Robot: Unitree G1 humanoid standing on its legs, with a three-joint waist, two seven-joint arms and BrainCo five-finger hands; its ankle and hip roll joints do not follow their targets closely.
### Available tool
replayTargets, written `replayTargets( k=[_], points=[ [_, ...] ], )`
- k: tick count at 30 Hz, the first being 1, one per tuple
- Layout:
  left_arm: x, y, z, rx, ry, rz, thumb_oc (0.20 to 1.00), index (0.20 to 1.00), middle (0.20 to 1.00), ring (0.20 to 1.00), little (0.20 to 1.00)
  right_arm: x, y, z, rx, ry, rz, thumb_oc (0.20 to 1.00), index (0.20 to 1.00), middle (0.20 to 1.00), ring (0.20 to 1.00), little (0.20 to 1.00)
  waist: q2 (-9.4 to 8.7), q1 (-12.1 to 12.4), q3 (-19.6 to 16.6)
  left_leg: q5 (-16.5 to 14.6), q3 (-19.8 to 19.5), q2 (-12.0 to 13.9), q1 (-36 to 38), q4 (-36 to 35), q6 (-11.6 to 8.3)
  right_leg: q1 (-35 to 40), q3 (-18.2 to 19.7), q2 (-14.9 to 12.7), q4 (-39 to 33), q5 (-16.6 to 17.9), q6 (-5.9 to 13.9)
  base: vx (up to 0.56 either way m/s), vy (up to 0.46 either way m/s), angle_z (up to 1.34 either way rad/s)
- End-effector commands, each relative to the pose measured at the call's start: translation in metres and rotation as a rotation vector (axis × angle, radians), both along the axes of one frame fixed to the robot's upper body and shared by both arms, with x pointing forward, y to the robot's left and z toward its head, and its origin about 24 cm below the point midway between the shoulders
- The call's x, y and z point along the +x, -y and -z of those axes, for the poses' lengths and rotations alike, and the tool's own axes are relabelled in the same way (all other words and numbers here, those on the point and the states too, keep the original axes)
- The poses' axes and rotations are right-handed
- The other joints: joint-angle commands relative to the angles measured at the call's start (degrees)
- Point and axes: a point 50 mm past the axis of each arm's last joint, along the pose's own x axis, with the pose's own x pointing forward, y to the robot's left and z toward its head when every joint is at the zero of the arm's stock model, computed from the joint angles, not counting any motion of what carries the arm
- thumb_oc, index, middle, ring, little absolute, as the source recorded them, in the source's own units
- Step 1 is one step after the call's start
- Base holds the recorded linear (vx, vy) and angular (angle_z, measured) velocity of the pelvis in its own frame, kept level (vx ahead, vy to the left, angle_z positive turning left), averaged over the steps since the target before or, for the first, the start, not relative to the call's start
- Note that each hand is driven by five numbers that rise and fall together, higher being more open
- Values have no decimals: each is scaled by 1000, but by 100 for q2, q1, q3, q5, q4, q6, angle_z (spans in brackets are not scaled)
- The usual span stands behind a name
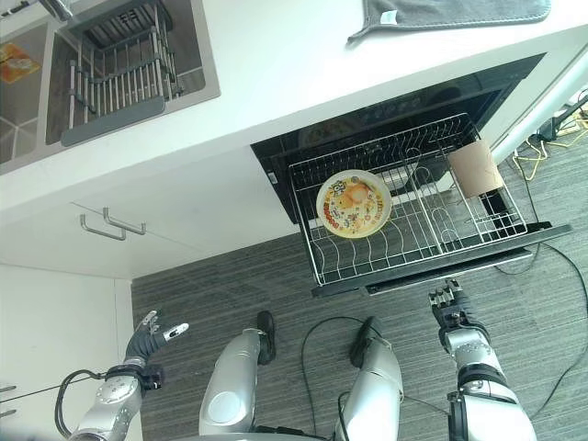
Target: Place the dishes in the dishwasher.
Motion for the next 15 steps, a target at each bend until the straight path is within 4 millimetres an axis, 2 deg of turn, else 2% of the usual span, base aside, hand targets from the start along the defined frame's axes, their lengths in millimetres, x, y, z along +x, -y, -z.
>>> replayTargets(
  k=[1, 3, 6, 7, 9, 10, 11, 12, 13, 15],
  points=[
    [-9, -11, -3, 59, -39, 25, 1000, 1000, 1000, 1000, 1000, 41, -11, -47, -75, 197, -81, 200, 200, 200, 200, 200, -160, 140, -68, 221, -226, 261, -174, -193, -220, 152, 370, -411, 223, -351, 487, -34, -26, 11],
    [-6, -13, -8, 64, -32, 39, 1000, 1000, 1000, 1000, 1000, 70, -22, -88, -157, 275, -152, 200, 200, 200, 200, 200, -178, 215, -58, 250, -235, 305, -212, -176, -222, 112, 323, -420, 289, -394, 478, -29, -35, -1],
    [-5, -14, -11, 63, -28, 55, 1000, 1000, 1000, 1000, 1000, 87, -27, -121, -228, 326, -210, 200, 200, 200, 200, 200, -164, 294, -48, 272, -267, 291, -212, -194, -212, 115, 301, -411, 309, -415, 461, 0, 0, 0],
    [-5, -15, -12, 68, -32, 61, 1000, 1000, 1000, 1000, 1000, 95, -29, -139, -269, 341, -220, 200, 200, 200, 200, 200, -163, 348, -31, 282, -281, 277, -227, -198, -203, 102, 299, -421, 325, -419, 470, -7, -18, 5],
    [-5, -16, -12, 81, -37, 77, 1000, 1000, 1000, 1000, 1000, 102, -30, -156, -312, 350, -229, 200, 200, 200, 200, 200, -157, 391, -11, 278, -306, 271, -283, -165, -197, 49, 310, -439, 392, -450, 464, 6, -25, 15],
    [-7, -16, -10, 90, -44, 83, 1000, 1000, 1000, 1000, 1000, 110, -33, -175, -353, 355, -241, 200, 200, 200, 200, 200, -152, 439, -12, 132, -349, 261, -294, -78, -241, 27, 357, -475, 511, -598, 515, 31, -15, 15],
    [-7, -16, -10, 90, -42, 80, 1000, 1000, 1000, 1000, 1000, 114, -35, -184, -371, 362, -249, 200, 200, 200, 200, 200, -139, 466, 9, 127, -355, 260, -316, -58, -242, -8, 359, -496, 555, -614, 514, -45, 2, 3],
    [-7, -17, -11, 87, -37, 76, 1000, 1000, 1000, 1000, 1000, 119, -39, -196, -398, 369, -259, 200, 200, 200, 200, 200, -117, 500, 47, 249, -336, 262, -390, -72, -204, -92, 322, -521, 572, -522, 452, -34, 10, -1],
    [-7, -18, -12, 86, -34, 79, 1000, 1000, 1000, 1000, 1000, 123, -42, -205, -428, 368, -270, 200, 200, 200, 200, 200, -113, 531, 45, 115, -349, 258, -351, -35, -249, -71, 348, -544, 648, -669, 507, -33, 21, 2],
    [-5, -18, -14, 88, -24, 96, 1000, 1000, 1000, 1000, 1000, 128, -46, -219, -485, 360, -282, 200, 200, 200, 200, 200, -74, 608, 73, 130, -346, 241, -374, -50, -251, -111, 312, -599, 712, -702, 501, 21, 26, 5]
  ],
)
